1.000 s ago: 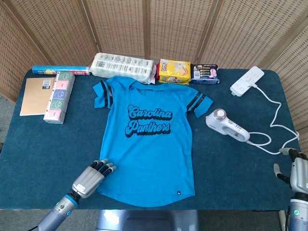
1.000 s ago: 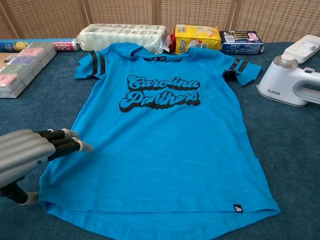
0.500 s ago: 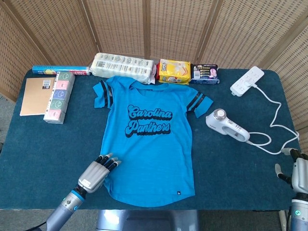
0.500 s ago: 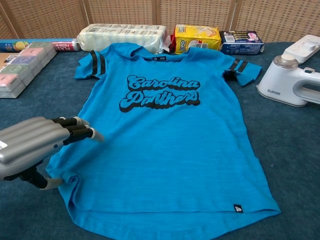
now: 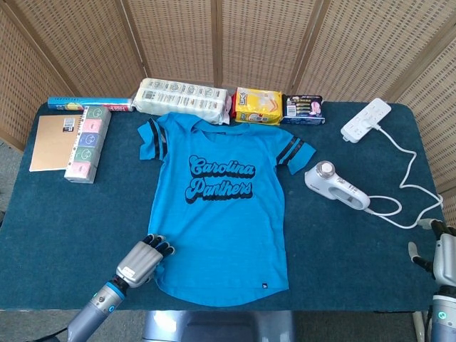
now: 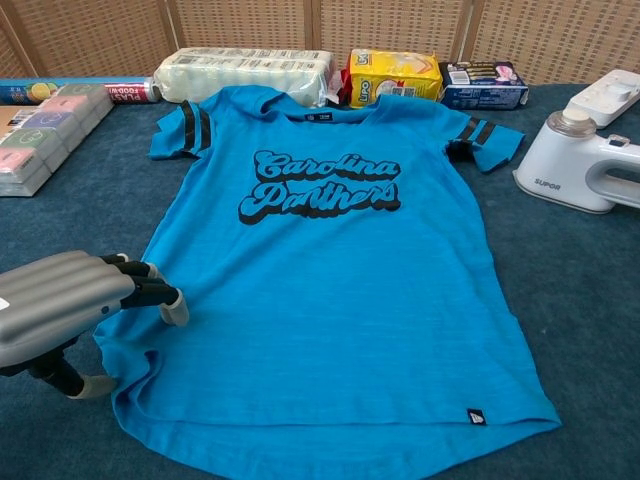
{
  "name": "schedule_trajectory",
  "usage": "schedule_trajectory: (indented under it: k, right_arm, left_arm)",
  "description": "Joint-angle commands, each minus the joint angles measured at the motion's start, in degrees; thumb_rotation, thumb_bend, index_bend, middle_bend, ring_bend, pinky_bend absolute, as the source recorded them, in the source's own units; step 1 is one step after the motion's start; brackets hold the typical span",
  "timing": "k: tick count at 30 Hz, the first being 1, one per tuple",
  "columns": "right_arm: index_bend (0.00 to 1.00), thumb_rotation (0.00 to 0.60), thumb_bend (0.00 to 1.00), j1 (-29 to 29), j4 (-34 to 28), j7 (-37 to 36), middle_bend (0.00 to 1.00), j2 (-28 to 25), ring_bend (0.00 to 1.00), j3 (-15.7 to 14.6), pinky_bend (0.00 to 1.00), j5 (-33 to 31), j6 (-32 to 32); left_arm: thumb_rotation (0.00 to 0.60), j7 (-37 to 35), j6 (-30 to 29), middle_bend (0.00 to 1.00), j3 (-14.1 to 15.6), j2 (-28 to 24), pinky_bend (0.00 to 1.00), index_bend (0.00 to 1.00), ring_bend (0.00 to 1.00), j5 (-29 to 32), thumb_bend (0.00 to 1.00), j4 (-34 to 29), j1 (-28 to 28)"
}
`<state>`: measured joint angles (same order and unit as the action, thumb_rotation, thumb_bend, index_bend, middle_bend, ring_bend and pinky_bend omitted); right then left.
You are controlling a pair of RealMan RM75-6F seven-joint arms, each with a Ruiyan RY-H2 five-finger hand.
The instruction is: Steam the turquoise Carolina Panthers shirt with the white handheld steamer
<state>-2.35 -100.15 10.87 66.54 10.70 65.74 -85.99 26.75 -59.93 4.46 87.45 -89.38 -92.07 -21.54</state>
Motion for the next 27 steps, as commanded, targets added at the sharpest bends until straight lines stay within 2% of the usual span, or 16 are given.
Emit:
schedule_trajectory:
  k: [1,4,7,11,17,22,27]
  right_arm:
    - [0.33,0.6,0.37,0.04,0.01,-0.12,0.37,0.02,0.34,0.03,0.3,-0.03,0.02]
    - [0.33,0.6,0.37,0.11,-0.02,-0.26,0.37,0.07,0.34,0.04,0.3,-0.09,0.05]
    - [0.33,0.6,0.37,0.17,0.05,-0.28,0.37,0.11,0.34,0.1,0.3,-0.05,-0.12]
    - [0.33,0.6,0.37,0.25,0.04,-0.5,0.37,0.1,0.34,0.2,0.3,-0.14,-0.15]
    - [0.33,0.6,0.37,0.26,0.02,-0.45,0.37,0.15,0.34,0.28,0.3,-0.25,-0.09]
    - [0.33,0.6,0.37,0.31,-0.06,-0.52,0.37,0.12,0.34,0.4,0.3,-0.57,0.01]
    - [0.33,0.6,0.37,0.13,-0.27,-0.4,0.37,0.01,0.34,0.53,0.3,-0.41,0.12]
  left_arm:
    - [0.6,-0.33,0.12,0.34,0.41,-0.69,0.21,0.31,0.22,0.43,0.2,-0.44,-0.02]
    - [0.6,-0.22,0.19,0.34,0.77,-0.9,0.21,0.32,0.22,0.4,0.2,-0.54,-0.17]
    - [0.6,-0.06,-0.19,0.37,1.08,-0.94,0.21,0.4,0.24,0.03,0.21,-0.46,-0.19]
    - [0.6,0.13,-1.1,0.46,1.25,-0.6,0.24,0.54,0.33,-0.61,0.24,0.21,-0.12]
    - [0.6,0.49,-1.21,0.56,1.27,-0.14,0.29,0.59,0.44,-0.28,0.26,0.78,-0.18]
    - [0.6,1.5,-0.74,0.56,1.41,-0.03,0.33,0.6,0.44,-0.02,0.28,0.79,-0.54]
    - [0.6,1.75,-0.81,0.63,1.1,0.32,0.46,0.72,0.51,0.02,0.31,0.53,-0.94]
